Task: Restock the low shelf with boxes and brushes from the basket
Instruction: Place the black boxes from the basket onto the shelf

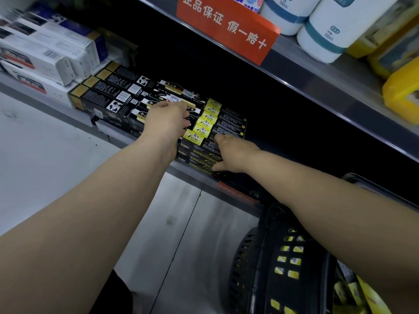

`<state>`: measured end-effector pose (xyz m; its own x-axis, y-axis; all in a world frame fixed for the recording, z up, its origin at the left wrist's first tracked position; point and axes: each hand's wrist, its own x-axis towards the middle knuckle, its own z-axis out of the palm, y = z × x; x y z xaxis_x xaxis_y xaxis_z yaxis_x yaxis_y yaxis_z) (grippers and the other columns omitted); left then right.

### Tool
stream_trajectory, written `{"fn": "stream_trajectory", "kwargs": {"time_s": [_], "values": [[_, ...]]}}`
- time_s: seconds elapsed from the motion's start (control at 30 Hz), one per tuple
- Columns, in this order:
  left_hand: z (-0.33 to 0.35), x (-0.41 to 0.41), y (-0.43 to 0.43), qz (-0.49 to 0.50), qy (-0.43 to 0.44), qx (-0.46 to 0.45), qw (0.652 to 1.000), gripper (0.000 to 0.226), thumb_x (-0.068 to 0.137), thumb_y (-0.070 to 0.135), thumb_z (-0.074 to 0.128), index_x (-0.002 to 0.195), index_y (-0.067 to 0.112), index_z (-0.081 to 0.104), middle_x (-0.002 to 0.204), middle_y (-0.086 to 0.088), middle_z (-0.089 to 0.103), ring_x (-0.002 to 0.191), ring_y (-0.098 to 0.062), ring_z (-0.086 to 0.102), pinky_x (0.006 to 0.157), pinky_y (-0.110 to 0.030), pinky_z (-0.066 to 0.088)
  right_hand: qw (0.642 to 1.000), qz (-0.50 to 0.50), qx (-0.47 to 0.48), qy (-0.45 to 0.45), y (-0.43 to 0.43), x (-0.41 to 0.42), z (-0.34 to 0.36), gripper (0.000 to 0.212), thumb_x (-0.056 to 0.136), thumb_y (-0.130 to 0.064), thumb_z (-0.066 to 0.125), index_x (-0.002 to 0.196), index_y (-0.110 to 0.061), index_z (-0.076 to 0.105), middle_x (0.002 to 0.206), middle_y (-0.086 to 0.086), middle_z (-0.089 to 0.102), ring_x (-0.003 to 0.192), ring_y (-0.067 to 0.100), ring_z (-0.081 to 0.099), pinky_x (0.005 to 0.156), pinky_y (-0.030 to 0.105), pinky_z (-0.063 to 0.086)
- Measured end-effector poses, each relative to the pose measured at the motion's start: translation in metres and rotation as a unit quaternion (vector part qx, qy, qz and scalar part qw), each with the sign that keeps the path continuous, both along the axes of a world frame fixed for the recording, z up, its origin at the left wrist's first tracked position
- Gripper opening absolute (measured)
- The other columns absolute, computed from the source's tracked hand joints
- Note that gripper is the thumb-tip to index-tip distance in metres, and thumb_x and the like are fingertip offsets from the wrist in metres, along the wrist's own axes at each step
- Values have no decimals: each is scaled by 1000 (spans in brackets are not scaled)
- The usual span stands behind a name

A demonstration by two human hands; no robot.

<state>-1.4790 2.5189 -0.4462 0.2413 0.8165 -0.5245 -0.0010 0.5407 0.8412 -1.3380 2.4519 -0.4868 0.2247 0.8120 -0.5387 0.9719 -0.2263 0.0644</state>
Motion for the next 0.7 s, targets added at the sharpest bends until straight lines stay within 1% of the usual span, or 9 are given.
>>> {"fn": "stream_trajectory", "kwargs": {"time_s": [0.07,0.17,0.23,0.3,0.43,0.5,0.57,0.63,0.7], "values": [[7,3,-7,-48,8,47,998,15,94,11,46,99,14,61,84,4,62,76,-11,57,86,-31,50,1000,-26,3,8,0,2,16,75,80,-45,69,137,-12,32,136,10,45,115,25,51,85,34,48],[23,9,-26,-165,35,145,975,16,92,12,49,81,19,59,82,4,65,76,-12,60,82,-28,49,994,-69,45,72,-11,6,52,52,78,-39,72,118,-16,49,116,5,58,96,19,56,80,32,49],[35,14,-42,-250,58,202,945,14,90,14,52,80,18,60,88,-4,69,83,-20,63,82,-33,50,977,-115,98,152,-29,10,80,36,76,-33,75,103,-19,56,102,1,61,90,16,58,82,32,49],[45,20,-59,-320,89,241,912,10,88,15,54,84,15,63,94,-12,70,89,-27,64,84,-39,50,946,-167,153,230,-55,14,108,29,74,-26,78,95,-17,60,89,-1,64,80,13,59,77,30,49],[60,28,-98,-390,89,305,864,10,84,14,55,83,20,62,88,-5,69,79,-20,61,74,-35,49,895,-237,222,306,-125,28,147,25,75,-20,77,95,-15,64,77,1,66,69,15,58,70,29,47],[68,30,-121,-414,63,348,839,10,85,15,57,83,24,60,80,4,65,71,-10,58,67,-25,48,870,-272,245,330,-163,36,154,20,76,-20,75,92,-18,64,75,1,66,68,16,57,68,29,46],[76,32,-146,-459,38,394,795,11,86,17,57,84,27,58,76,9,61,68,-2,55,56,-12,43,853,-311,263,326,-201,43,149,15,78,-20,73,90,-20,64,72,0,67,67,16,58,66,28,46],[81,33,-171,-510,25,441,738,10,87,19,55,89,28,58,81,13,59,77,0,55,62,-12,43,839,-354,272,310,-237,49,131,10,80,-14,71,87,-17,64,71,0,63,66,17,56,66,30,44],[82,34,-193,-557,22,475,681,10,90,21,53,95,27,59,85,17,56,85,1,51,71,-12,41,852,-379,256,256,-269,57,102,9,82,-12,70,86,-16,63,74,-2,60,70,17,56,67,27,42]]}}
